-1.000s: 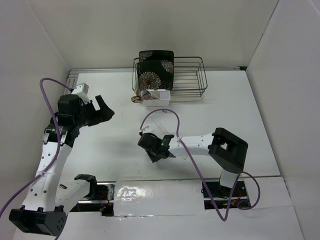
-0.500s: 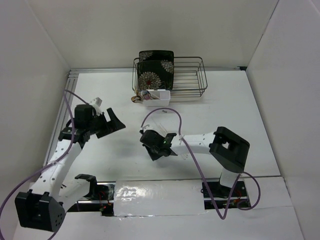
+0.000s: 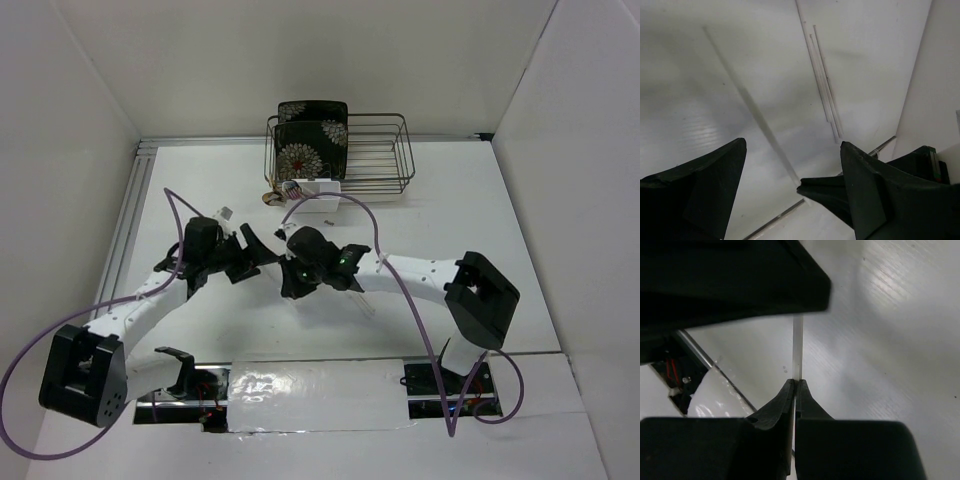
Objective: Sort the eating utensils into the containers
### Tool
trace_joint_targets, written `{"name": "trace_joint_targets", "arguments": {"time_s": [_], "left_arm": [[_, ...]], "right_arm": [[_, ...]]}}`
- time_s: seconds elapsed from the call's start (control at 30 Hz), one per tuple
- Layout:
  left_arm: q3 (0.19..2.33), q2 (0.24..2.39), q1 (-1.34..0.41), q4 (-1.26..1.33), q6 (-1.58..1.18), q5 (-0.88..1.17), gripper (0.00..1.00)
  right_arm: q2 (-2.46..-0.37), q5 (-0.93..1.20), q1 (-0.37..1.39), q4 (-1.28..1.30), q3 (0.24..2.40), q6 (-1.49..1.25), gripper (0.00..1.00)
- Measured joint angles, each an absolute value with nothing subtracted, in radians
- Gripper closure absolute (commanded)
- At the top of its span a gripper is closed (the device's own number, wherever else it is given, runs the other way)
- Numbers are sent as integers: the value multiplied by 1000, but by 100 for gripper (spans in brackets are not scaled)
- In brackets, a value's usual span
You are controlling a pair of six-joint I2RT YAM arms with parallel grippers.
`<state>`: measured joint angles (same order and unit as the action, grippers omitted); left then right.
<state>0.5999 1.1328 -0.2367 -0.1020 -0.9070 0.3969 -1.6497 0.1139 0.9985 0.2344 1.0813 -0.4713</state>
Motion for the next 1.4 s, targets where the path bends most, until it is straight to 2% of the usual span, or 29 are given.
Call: {"name": "trace_joint_targets", "arguments": {"time_s": [0.13, 0.23, 0.27, 0.37, 0.43, 0.47, 0.5, 0.6, 0.63, 0.7, 0.73, 0.8, 0.87, 0.9, 0.93, 0.97, 1.2, 1.4], "left_arm": [[627, 1195, -295, -63, -934, 382, 17], [657, 1218, -310, -54, -954, 361, 32], [665, 1218, -311, -48, -960, 357, 44], [684, 1208, -313, -33, -997, 343, 62], [689, 1187, -318, -25, -1016, 336, 70], [689, 1171, -321, -21, -1028, 332, 82], [688, 1151, -323, -16, -1038, 328, 89], [671, 1093, -315, -11, -1018, 281, 99], [669, 1073, -315, -2, -1018, 272, 100], [670, 1049, -315, 22, -1015, 266, 100], [675, 1043, -315, 36, -1007, 267, 100], [697, 1044, -318, 62, -983, 271, 100], [744, 1049, -323, 67, -931, 287, 100], [779, 1055, -322, 73, -893, 299, 100], [812, 1064, -321, 82, -862, 314, 100], [857, 1077, -316, 89, -831, 335, 100], [1276, 1271, -265, 222, -655, 539, 100], [1512, 1485, -280, 427, -522, 709, 100]], "right_arm": [[-1648, 141, 999, 216, 1093, -483, 100], [-1633, 149, 999, 202, 1093, -494, 100], [-1624, 150, 999, 197, 1093, -498, 100], [-1585, 153, 999, 175, 1095, -506, 100], [-1571, 155, 999, 170, 1108, -510, 100], [-1570, 156, 999, 168, 1117, -514, 100], [-1570, 157, 999, 168, 1125, -517, 100], [-1563, 166, 988, 198, 1162, -526, 100], [-1563, 169, 981, 213, 1179, -531, 100], [-1563, 177, 970, 257, 1219, -532, 89], [-1563, 185, 961, 283, 1242, -534, 73], [-1563, 196, 939, 321, 1278, -542, 49], [-1560, 210, 896, 365, 1337, -539, 31], [-1549, 213, 869, 379, 1359, -537, 25], [-1531, 222, 828, 399, 1385, -530, 15], [-1505, 227, 780, 421, 1407, -526, 0], [-1242, 202, 349, 494, 1504, -468, 0], [-1114, 191, 236, 496, 1417, -424, 0]]}}
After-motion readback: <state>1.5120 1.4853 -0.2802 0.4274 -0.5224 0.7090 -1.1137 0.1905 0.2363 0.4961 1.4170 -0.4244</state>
